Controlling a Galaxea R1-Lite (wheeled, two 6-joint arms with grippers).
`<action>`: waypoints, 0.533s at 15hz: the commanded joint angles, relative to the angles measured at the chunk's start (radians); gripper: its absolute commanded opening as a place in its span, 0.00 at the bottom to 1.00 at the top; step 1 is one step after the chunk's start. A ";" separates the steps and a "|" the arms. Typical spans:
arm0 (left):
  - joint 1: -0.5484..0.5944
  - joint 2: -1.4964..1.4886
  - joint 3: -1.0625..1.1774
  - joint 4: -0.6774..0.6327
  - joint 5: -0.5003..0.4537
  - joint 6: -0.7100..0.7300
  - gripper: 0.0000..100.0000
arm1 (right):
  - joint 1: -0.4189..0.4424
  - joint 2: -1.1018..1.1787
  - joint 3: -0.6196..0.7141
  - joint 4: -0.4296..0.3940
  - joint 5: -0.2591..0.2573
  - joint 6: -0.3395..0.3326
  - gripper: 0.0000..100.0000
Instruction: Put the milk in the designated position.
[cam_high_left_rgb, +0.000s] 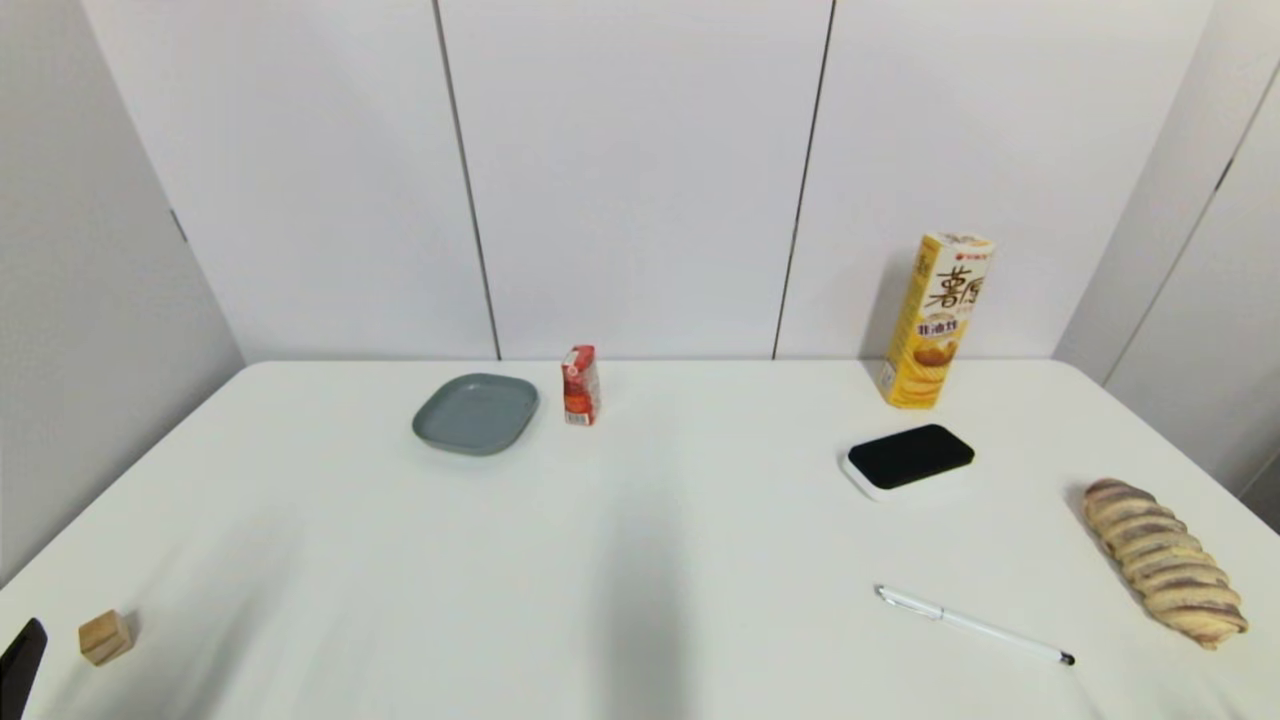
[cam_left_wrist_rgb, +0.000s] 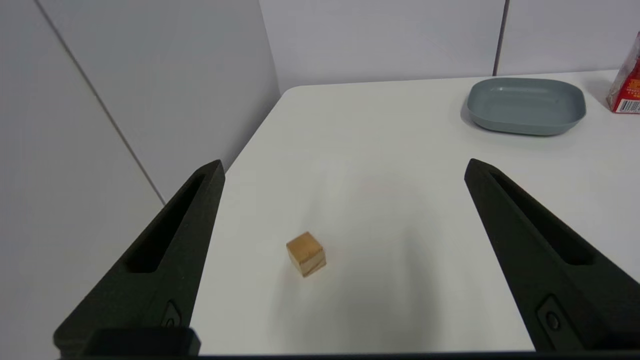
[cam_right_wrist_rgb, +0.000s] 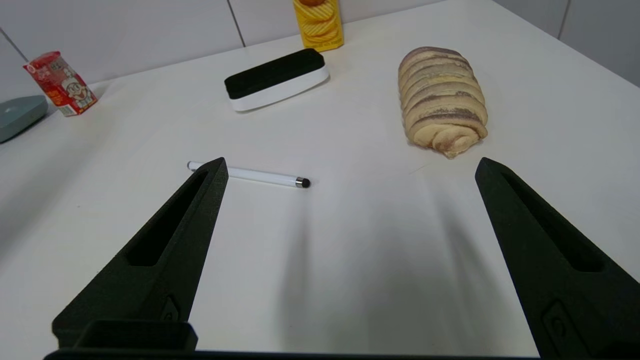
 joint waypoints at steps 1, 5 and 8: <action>0.000 -0.216 0.035 0.194 -0.201 -0.013 1.00 | 0.000 0.002 0.000 0.000 0.000 0.001 1.00; -0.014 -0.356 0.033 0.384 -0.246 -0.019 1.00 | 0.000 0.002 0.000 0.000 0.000 0.003 1.00; -0.014 -0.356 0.035 0.387 -0.209 -0.068 1.00 | 0.000 0.002 0.000 0.000 0.000 0.001 1.00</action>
